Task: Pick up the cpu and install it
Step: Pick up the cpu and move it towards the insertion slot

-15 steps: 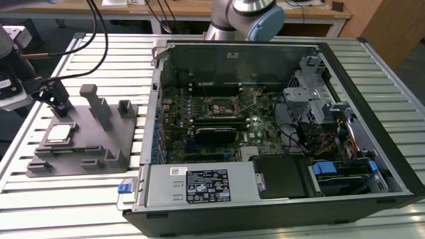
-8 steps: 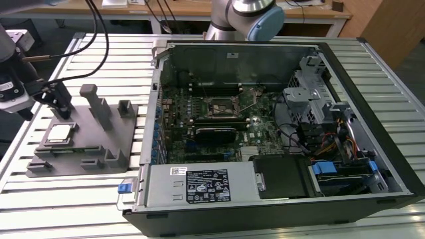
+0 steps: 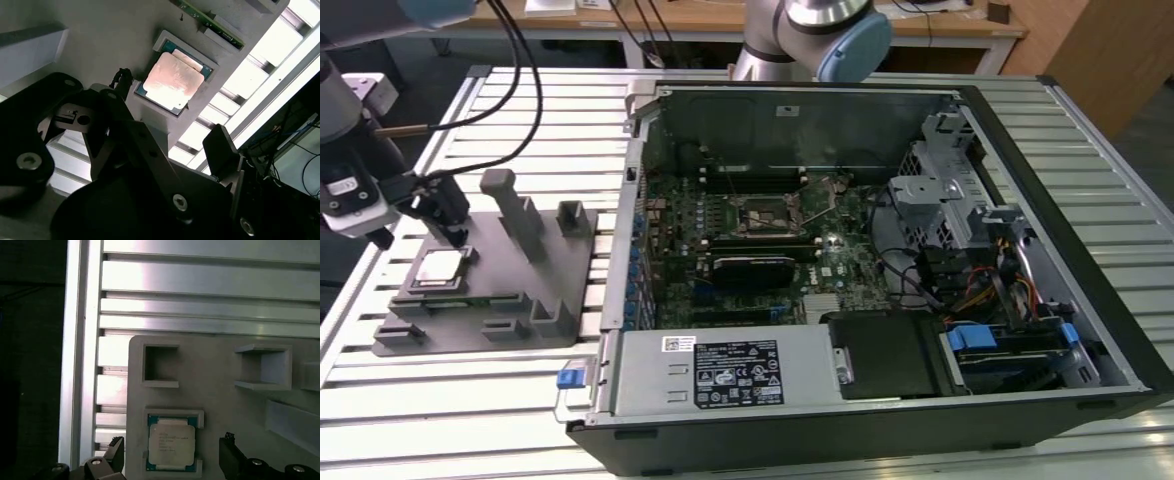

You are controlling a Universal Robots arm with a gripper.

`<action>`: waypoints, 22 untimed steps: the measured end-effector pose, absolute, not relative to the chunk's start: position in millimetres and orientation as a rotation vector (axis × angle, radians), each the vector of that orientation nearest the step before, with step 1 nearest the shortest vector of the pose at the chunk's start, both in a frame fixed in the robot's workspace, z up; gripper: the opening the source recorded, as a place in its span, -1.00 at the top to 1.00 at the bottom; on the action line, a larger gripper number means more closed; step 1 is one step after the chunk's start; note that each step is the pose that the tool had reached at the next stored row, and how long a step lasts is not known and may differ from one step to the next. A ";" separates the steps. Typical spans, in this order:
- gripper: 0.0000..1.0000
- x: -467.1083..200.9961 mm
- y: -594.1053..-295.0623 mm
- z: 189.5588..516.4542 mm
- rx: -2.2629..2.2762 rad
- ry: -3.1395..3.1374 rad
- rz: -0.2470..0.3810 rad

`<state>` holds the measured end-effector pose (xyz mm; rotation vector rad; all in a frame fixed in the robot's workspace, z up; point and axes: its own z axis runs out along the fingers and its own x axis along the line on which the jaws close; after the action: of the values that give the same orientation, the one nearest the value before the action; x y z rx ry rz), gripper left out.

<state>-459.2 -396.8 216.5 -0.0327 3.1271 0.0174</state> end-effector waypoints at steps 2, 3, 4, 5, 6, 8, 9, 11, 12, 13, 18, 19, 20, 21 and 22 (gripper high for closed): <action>-0.67 -459.2 -397.1 213.6 -0.017 3.127 0.016; -0.67 -459.3 -397.9 212.3 -0.013 3.127 0.016; -0.67 -459.2 -398.6 211.0 -0.013 3.127 0.016; -0.67 -459.2 -399.2 209.7 -0.013 3.127 0.016; -0.67 -459.2 -399.7 208.4 -0.013 3.127 0.016; -0.67 -459.2 -399.9 205.0 -0.013 3.127 0.015; -0.67 -459.2 -399.9 203.2 -0.013 3.127 0.015; -0.67 -459.2 -400.0 199.8 -0.013 3.127 0.014; -0.67 -459.2 -400.0 198.2 -0.013 3.127 0.014; -0.67 -459.2 -400.0 196.6 -0.013 3.127 0.014; -0.67 -459.2 -400.0 189.0 -0.010 3.125 0.003; -0.67 -459.1 -400.0 187.8 -0.008 3.125 0.001; -0.67 -459.1 -400.0 187.0 -0.008 3.125 0.000; -0.67 -459.2 -400.0 186.4 -0.007 3.125 0.000; -0.65 -459.2 -400.0 185.8 -0.007 3.125 0.000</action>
<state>-459.2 -400.0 185.8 -0.0072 3.1252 -0.0004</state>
